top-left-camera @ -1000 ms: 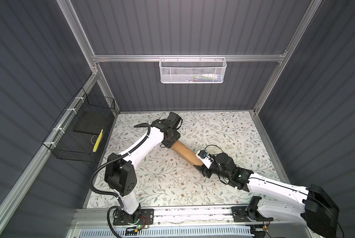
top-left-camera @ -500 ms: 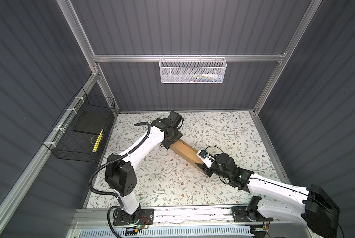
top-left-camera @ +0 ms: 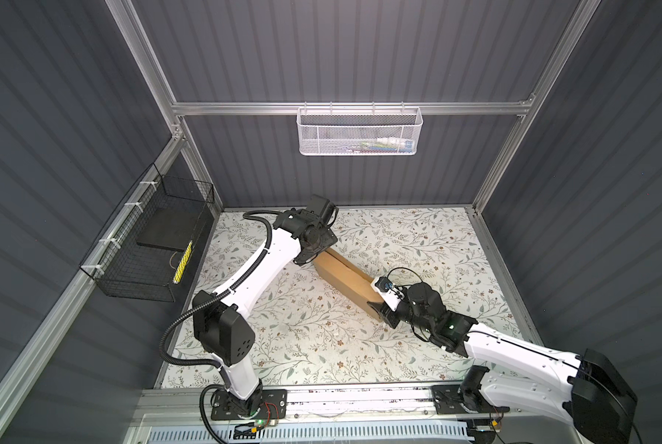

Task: Fold the paper box
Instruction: 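Release the box with the left gripper and swing it back toward the robot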

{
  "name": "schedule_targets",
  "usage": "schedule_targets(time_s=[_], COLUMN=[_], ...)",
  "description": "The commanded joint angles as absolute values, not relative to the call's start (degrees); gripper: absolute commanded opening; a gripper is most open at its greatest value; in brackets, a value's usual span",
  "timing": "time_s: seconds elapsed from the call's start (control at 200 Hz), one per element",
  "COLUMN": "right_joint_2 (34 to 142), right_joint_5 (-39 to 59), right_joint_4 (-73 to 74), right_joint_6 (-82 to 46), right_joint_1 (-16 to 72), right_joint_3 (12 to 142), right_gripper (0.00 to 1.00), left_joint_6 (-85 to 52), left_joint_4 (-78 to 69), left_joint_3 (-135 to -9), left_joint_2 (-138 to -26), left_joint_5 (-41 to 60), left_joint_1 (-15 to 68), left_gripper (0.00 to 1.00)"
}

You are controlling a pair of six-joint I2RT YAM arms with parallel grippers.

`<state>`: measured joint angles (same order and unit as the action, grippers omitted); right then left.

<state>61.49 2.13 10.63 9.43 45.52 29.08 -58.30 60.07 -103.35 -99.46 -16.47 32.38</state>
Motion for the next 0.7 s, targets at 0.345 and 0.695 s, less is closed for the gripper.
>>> schedule_targets(time_s=[0.345,0.695], right_joint_2=[61.98,66.24], right_joint_5=[23.27,32.25], right_joint_4=[6.71,6.62], right_joint_6=[8.69,9.24], right_joint_1=[40.11,38.88], right_joint_3=[34.44,36.38], right_gripper=[0.45,0.45], left_joint_6=[-22.65,-14.07], left_joint_4=[43.95,50.65], left_joint_3=[-100.37,-90.51], left_joint_2=[-83.87,-75.67], left_joint_5=[-16.43,-4.97], left_joint_1=[24.76,22.15], left_gripper=[0.88,0.79])
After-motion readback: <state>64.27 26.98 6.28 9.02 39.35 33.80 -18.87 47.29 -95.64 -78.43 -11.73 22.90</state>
